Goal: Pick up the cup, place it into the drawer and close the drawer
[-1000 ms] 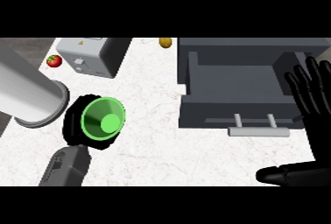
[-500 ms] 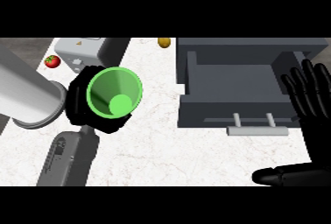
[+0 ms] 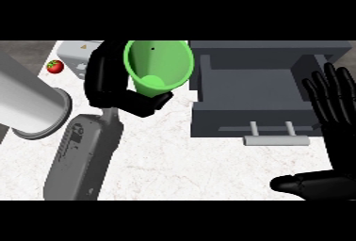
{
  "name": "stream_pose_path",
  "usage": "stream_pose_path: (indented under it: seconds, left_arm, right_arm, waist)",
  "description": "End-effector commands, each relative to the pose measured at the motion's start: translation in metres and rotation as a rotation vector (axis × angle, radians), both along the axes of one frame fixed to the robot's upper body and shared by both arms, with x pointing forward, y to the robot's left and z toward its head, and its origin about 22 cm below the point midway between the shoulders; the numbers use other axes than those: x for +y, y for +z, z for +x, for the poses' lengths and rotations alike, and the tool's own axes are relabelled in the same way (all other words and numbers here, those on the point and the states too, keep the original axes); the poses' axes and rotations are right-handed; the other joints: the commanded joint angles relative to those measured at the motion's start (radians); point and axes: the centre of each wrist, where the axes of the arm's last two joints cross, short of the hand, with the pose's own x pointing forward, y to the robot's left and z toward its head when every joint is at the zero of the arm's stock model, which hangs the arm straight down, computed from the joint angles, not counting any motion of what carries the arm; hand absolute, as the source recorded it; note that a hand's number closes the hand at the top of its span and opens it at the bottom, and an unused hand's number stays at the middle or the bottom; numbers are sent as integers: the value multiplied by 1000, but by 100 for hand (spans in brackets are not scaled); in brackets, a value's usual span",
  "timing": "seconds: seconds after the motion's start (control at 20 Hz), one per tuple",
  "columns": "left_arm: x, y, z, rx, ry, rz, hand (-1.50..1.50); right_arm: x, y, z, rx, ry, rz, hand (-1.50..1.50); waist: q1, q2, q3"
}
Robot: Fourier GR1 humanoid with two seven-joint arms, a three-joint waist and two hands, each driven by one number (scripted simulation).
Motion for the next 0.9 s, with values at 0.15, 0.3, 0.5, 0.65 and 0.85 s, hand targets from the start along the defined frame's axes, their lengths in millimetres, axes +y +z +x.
stream_pose_path:
  seconds: [0.15,0.3,0.5,0.65,0.85]
  left_arm:
    - [-25,39,35,8,14,57,150]
    - [-42,44,42,3,-12,72,150]
    - [-68,64,52,50,-16,114,150]
    - [-76,49,59,53,10,148,150]
    - [-106,50,58,88,29,167,150]
  right_arm:
    - [11,13,-8,-5,13,13,-150]
    - [-5,2,9,16,3,9,-150]
    - [-7,-11,-7,9,13,-23,-150]
    - [8,-7,-3,14,5,4,-150]
    - [-14,2,-4,15,23,2,-150]
  waist:
    - [-6,2,0]
    - [-4,3,0]
    - [-16,4,0]
    - [-14,4,0]
    - [-29,5,0]
